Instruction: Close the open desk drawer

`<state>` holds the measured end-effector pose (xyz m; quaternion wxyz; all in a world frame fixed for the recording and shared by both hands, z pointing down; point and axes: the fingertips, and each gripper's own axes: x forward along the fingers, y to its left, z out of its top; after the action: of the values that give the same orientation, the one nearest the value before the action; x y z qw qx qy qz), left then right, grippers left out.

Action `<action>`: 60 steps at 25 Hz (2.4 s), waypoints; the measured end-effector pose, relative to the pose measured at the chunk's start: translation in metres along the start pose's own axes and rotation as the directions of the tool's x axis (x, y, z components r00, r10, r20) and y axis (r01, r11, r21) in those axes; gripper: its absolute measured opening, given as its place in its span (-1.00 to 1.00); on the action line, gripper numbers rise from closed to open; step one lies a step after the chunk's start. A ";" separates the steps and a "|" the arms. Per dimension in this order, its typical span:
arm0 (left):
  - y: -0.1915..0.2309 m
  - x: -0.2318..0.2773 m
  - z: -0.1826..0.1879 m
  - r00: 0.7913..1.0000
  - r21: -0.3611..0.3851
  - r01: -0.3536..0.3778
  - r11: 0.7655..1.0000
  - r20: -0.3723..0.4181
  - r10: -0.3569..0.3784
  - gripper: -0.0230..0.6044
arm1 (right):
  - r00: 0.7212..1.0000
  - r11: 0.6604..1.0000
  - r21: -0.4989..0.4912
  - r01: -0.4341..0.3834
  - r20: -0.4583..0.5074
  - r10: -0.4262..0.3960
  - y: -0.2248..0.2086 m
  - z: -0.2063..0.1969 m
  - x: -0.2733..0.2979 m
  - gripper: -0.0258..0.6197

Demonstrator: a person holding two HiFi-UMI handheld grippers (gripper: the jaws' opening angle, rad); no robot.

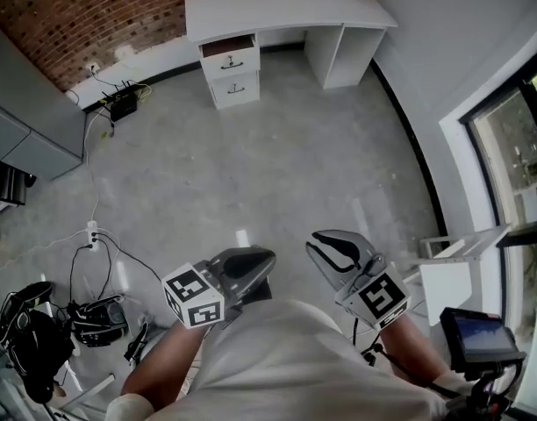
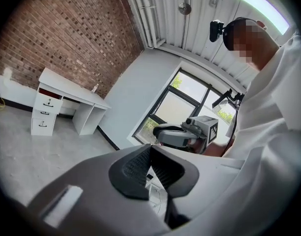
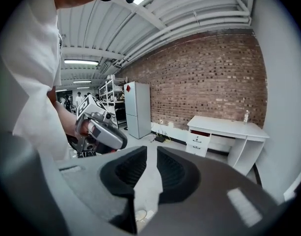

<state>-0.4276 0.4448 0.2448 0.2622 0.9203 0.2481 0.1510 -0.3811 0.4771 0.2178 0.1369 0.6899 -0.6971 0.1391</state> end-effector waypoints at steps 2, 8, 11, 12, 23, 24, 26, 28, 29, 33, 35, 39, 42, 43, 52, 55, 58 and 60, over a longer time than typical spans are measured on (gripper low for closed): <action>0.027 0.007 0.025 1.000 -0.002 0.023 1.000 0.003 -0.023 -0.91 | 1.000 1.000 -0.012 0.009 0.007 -0.009 -0.025 0.022 0.021 -0.76; 0.104 0.032 0.080 0.999 -0.026 0.043 0.999 0.010 -0.043 -0.91 | 0.998 0.998 0.006 0.059 0.014 -0.059 -0.100 0.054 0.071 -0.76; 0.133 0.053 0.095 0.999 -0.057 0.031 0.998 0.035 -0.029 -0.91 | 0.999 1.000 -0.002 0.031 0.015 -0.031 -0.134 0.060 0.088 -0.76; 0.144 0.062 0.100 0.999 -0.071 0.022 0.997 0.044 -0.019 -0.91 | 1.000 1.000 -0.001 0.020 0.019 -0.020 -0.148 0.063 0.094 -0.76; 0.270 0.177 0.188 0.974 -0.147 -0.172 0.974 0.120 0.190 -0.91 | 0.973 0.971 -0.070 -0.230 0.015 0.232 -0.332 0.090 0.165 -0.81; 0.278 0.188 0.196 0.970 -0.147 -0.187 0.971 0.126 0.206 -0.91 | 0.967 0.965 -0.067 -0.253 0.012 0.255 -0.346 0.094 0.170 -0.82; 0.296 0.207 0.211 0.960 -0.152 -0.217 0.964 0.144 0.239 -0.91 | 0.957 0.954 -0.068 -0.291 -0.005 0.291 -0.373 0.096 0.181 -0.84; 0.316 0.220 0.221 0.948 -0.181 -0.242 0.953 0.165 0.272 -0.91 | 0.947 0.943 -0.090 -0.321 -0.031 0.319 -0.396 0.095 0.198 -0.88; 0.325 0.225 0.223 0.943 -0.202 -0.249 0.947 0.171 0.284 -0.91 | 0.942 0.937 -0.101 -0.335 -0.044 0.333 -0.404 0.096 0.207 -0.91; 0.368 0.234 0.225 0.929 -0.285 -0.258 0.923 0.189 0.318 -0.91 | 0.920 0.916 -0.097 -0.388 -0.106 0.378 -0.427 0.094 0.250 -0.91; 0.395 0.232 0.228 0.919 -0.319 -0.262 0.911 0.207 0.337 -0.91 | 0.908 0.908 -0.097 -0.407 -0.153 0.391 -0.437 0.088 0.280 -0.91; 0.457 0.221 0.231 0.900 -0.390 -0.249 0.886 0.246 0.361 -0.91 | 0.862 0.877 -0.098 -0.470 -0.265 0.432 -0.443 0.084 0.340 -0.91; 0.502 0.210 0.235 0.888 -0.447 -0.228 0.865 0.269 0.373 -0.91 | 0.821 0.856 -0.094 -0.509 -0.352 0.449 -0.445 0.087 0.374 -0.91; 0.518 0.207 0.237 0.882 -0.467 -0.221 0.856 0.279 0.380 -0.91 | 0.811 0.851 -0.103 -0.515 -0.379 0.445 -0.449 0.088 0.385 -0.91; 0.680 0.206 0.187 0.792 -0.725 -0.091 0.683 0.363 0.491 -0.83 | 0.731 0.820 -0.075 -0.568 -0.503 0.461 -0.487 0.048 0.493 -0.91; 0.737 0.210 0.175 0.733 -0.770 -0.089 0.631 0.378 0.565 -0.83 | 0.686 0.785 -0.071 -0.615 -0.539 0.489 -0.505 0.035 0.528 -0.91; 0.788 0.208 0.164 0.673 -0.807 -0.095 0.583 0.379 0.635 -0.83 | 0.614 0.723 -0.062 -0.688 -0.581 0.534 -0.511 0.024 0.560 -0.91; 0.817 0.205 0.158 0.630 -0.826 -0.080 0.558 0.392 0.671 -0.83 | 0.566 0.679 -0.061 -0.731 -0.609 0.555 -0.513 0.018 0.581 -0.92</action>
<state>0.1155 -0.1144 0.6012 0.6416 0.7461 -0.1713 -0.0487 0.1255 -0.0718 0.4264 0.3731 0.2829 -0.8447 0.2592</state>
